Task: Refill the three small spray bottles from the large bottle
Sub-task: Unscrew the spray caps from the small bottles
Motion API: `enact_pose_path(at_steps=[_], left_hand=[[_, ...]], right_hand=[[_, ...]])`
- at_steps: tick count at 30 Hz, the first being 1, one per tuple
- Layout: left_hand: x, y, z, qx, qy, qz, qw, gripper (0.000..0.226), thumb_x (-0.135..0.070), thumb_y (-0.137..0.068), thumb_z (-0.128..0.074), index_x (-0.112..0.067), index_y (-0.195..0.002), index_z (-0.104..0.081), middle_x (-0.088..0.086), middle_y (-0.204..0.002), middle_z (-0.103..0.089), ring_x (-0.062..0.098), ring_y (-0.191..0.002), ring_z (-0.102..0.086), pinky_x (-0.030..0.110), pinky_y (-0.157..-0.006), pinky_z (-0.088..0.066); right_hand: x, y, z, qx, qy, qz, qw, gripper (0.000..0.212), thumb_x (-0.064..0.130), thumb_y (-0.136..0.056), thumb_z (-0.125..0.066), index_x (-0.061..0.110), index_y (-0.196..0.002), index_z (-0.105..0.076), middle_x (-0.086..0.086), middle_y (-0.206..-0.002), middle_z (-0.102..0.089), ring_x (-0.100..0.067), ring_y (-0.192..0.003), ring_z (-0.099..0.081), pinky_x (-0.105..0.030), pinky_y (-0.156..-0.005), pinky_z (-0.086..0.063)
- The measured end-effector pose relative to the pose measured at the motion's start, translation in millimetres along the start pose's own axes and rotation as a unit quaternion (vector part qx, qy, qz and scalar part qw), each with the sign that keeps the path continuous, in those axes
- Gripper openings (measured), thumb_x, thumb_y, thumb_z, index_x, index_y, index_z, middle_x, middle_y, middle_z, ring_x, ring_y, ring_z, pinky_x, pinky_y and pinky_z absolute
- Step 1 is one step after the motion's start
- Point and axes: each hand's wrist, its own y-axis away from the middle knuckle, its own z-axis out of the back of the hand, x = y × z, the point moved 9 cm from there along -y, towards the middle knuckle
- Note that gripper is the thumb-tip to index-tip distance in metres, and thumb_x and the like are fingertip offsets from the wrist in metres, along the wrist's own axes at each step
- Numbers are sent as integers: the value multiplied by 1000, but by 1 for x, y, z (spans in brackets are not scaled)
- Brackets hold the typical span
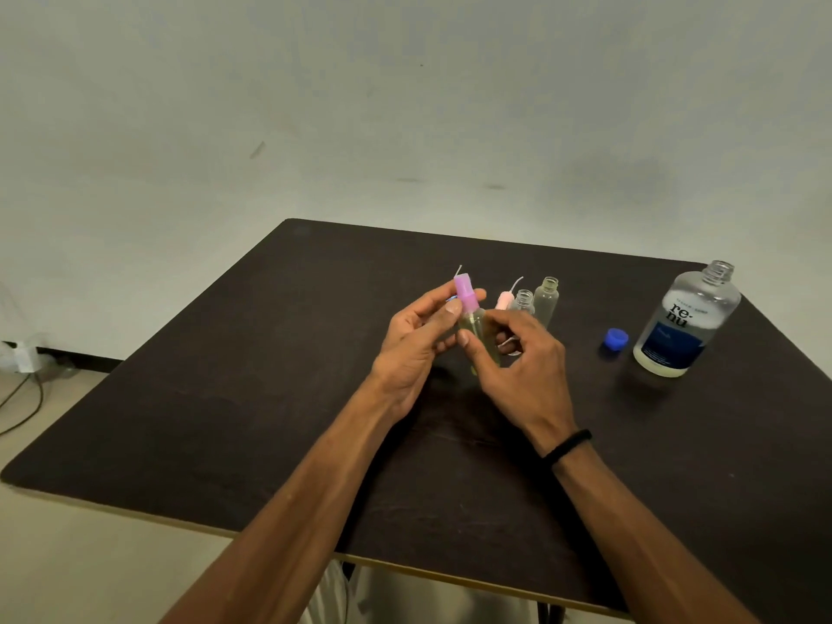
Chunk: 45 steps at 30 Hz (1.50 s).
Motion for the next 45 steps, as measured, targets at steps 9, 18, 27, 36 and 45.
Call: enact_pose_path(at_steps=[9,18,27,36,45], left_hand=[[-5,1,18,-101,-29,-40,994,39,-4,-85,-84,-7,-122,-75,10,-115,-80,29,-117,-73,39,-103,-58],[-9,1,22,-115,-41,-51,991,33,-13,-84,-86,-12,-117,-78,5,-116,-79,11,-101,-72,18,-82,-55],[-11,0,25,-120,-10,-44,992,25,-14,-90,-81,-16,-115,-78,-7,-108,-80,-2,-95,-70,18,-79,-52],[-5,-1,42,-171,101,-3,980,42,-34,-74,-84,-21,-114,-78,-11,-96,-77,4,-77,-56,27,-81,-48],[3,-3,62,-220,140,9,965,40,-33,-89,-82,-13,-123,-75,-7,-89,-74,5,-72,-59,25,-74,-52]], right_hand=[[2,1,-4,12,59,32,998,37,25,-82,-92,12,-111,-74,3,-101,-67,-12,-88,-60,-13,-81,-47],[-3,0,-4,12,58,22,998,40,28,-79,-93,14,-110,-74,3,-103,-68,-14,-91,-61,-28,-81,-55],[-3,0,-3,12,58,18,998,38,29,-79,-93,15,-110,-75,5,-103,-68,-13,-91,-61,-30,-82,-56],[-5,-1,-2,3,57,14,998,39,31,-79,-93,17,-110,-75,7,-101,-67,-10,-89,-60,-29,-81,-55],[-7,-1,3,-25,47,2,999,37,28,-78,-95,19,-107,-75,10,-96,-65,-7,-83,-57,-35,-78,-57]])
